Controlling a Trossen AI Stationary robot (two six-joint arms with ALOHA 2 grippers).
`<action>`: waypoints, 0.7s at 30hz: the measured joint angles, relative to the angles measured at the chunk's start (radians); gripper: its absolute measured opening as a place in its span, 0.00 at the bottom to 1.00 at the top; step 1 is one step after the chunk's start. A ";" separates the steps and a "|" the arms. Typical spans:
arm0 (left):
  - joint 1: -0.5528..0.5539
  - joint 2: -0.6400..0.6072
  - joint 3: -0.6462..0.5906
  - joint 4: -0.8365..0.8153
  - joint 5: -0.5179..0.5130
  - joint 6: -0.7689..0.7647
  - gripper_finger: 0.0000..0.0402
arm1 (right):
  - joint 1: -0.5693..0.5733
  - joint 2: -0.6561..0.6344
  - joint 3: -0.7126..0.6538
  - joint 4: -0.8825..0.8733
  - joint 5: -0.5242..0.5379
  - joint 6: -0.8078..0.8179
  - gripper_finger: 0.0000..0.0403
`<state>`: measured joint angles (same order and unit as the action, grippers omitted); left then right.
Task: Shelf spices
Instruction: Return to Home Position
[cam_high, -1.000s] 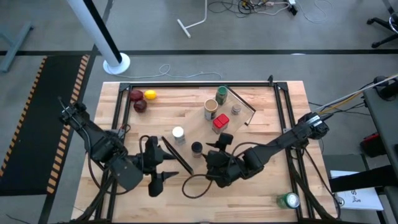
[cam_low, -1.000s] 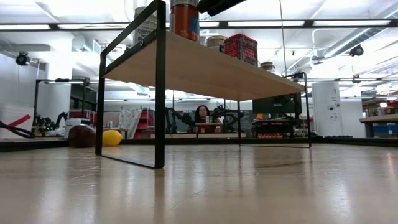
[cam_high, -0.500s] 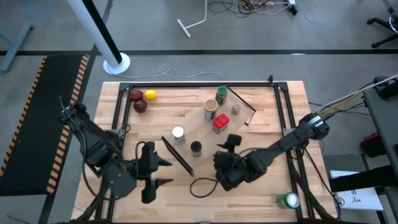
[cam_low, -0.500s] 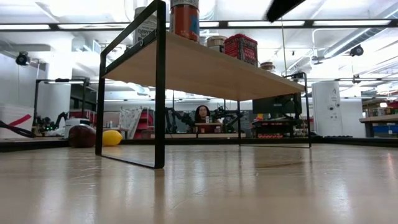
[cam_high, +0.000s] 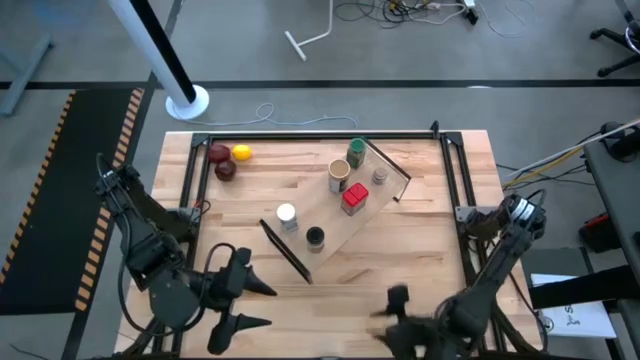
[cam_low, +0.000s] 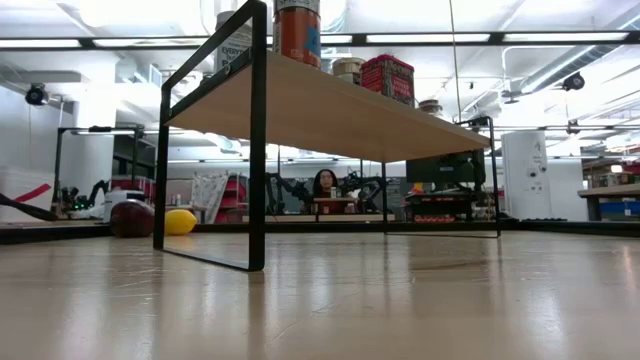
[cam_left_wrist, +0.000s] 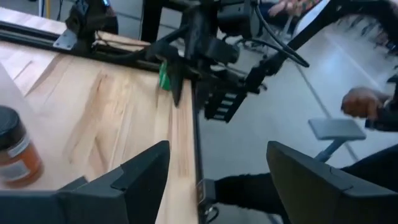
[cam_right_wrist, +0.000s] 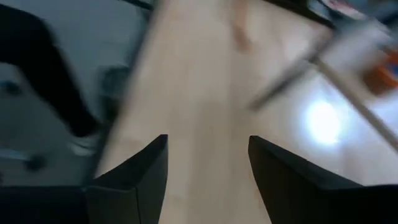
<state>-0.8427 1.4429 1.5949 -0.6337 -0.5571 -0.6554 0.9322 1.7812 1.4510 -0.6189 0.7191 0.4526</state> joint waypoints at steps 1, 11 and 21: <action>0.003 0.000 0.001 0.011 0.000 0.000 0.64 | 0.006 -0.003 -0.010 0.045 -0.025 -0.021 0.49; 0.007 -0.001 0.001 0.060 0.000 0.000 0.62 | 0.010 -0.071 -0.029 0.546 -0.561 -0.360 0.49; 0.010 -0.001 0.001 0.066 -0.001 0.000 0.60 | -0.005 -0.119 -0.030 0.569 -0.759 -0.309 0.49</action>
<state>-0.8322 1.4422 1.5963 -0.5681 -0.5578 -0.6556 0.9272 1.6623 1.4208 -0.0502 -0.0395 0.1433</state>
